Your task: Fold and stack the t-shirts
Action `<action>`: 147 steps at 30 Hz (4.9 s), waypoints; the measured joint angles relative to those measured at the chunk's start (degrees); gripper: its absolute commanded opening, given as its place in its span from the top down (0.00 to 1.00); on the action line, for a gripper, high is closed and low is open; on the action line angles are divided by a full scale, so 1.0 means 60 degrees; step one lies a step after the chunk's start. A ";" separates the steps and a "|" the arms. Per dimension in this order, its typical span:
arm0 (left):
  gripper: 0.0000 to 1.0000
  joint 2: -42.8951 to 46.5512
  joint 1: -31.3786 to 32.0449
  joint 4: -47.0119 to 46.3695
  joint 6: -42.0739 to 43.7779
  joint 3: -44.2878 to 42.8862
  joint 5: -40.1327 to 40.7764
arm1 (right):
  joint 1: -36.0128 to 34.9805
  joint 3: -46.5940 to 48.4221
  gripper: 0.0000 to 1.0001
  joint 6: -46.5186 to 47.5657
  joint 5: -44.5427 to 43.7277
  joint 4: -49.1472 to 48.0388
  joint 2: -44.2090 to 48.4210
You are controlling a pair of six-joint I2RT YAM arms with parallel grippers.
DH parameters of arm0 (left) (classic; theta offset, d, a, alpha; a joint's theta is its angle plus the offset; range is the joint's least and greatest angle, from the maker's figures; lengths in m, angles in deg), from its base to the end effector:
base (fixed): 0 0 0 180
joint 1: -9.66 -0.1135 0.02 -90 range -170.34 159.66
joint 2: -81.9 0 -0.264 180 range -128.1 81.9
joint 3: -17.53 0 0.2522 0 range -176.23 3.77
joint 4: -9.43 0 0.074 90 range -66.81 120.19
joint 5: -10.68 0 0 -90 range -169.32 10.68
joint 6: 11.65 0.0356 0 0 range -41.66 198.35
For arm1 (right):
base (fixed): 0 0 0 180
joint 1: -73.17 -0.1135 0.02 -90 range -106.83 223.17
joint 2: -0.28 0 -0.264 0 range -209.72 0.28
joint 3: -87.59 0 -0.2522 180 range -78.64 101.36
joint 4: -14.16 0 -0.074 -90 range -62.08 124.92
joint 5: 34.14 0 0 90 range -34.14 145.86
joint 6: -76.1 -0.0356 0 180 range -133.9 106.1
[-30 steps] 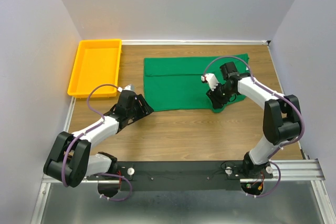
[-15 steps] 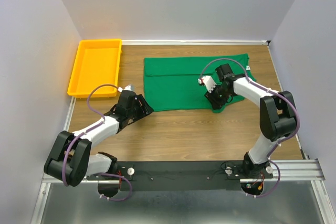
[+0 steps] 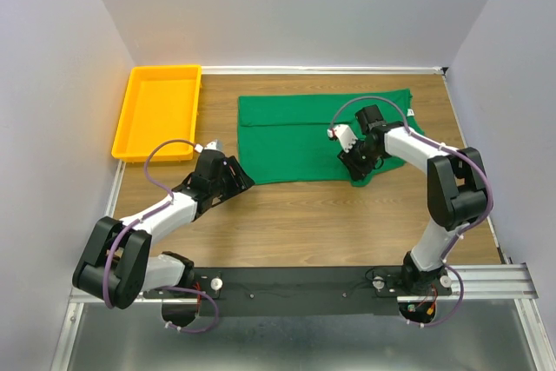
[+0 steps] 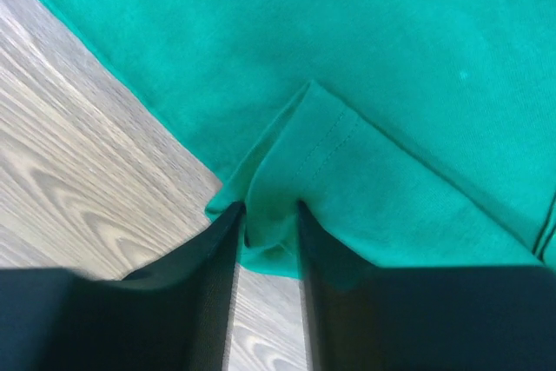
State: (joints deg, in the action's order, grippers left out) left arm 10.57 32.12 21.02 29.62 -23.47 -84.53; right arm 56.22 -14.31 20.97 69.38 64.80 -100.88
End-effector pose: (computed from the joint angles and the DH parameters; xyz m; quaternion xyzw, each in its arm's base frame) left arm 0.2156 -0.0926 0.1631 -0.1893 0.8927 -0.2706 0.3068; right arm 0.3167 0.1052 0.1695 -0.4445 0.8769 0.0932 0.1572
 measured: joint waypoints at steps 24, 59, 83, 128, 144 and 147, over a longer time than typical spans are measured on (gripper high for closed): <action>0.35 0.0000 0.0000 0.0004 0.0004 0.0000 0.0000 | 0.0000 0.0408 0.61 -0.0357 0.0142 0.0011 0.0022; 0.35 -0.0011 0.0000 -0.0055 0.0004 0.0171 -0.0004 | 0.0000 0.0015 0.53 0.0634 0.0047 0.0375 0.0681; 0.35 -0.0033 0.0000 -0.0076 0.0000 0.0171 -0.0007 | 0.0000 -0.0011 0.51 0.0707 0.0044 0.0386 0.0342; 0.35 -0.0168 -0.0044 -0.0200 0.0000 0.0171 -0.0113 | 0.0000 0.0178 0.60 0.0667 -0.0361 0.0313 0.0087; 0.35 -0.0168 -0.0044 -0.0200 -0.0004 0.0171 -0.0182 | 0.0000 0.0178 0.56 0.0623 -0.0273 0.0321 0.0091; 0.35 -0.0168 -0.0044 -0.0200 -0.0011 0.0171 -0.0186 | 0.0000 0.0211 0.56 0.0623 -0.0273 0.0324 0.0091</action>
State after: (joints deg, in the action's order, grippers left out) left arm 9.57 31.86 19.81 29.55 -22.44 -85.65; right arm 56.22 -13.04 24.71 67.74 66.75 -100.33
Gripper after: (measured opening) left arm 0.651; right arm 0.441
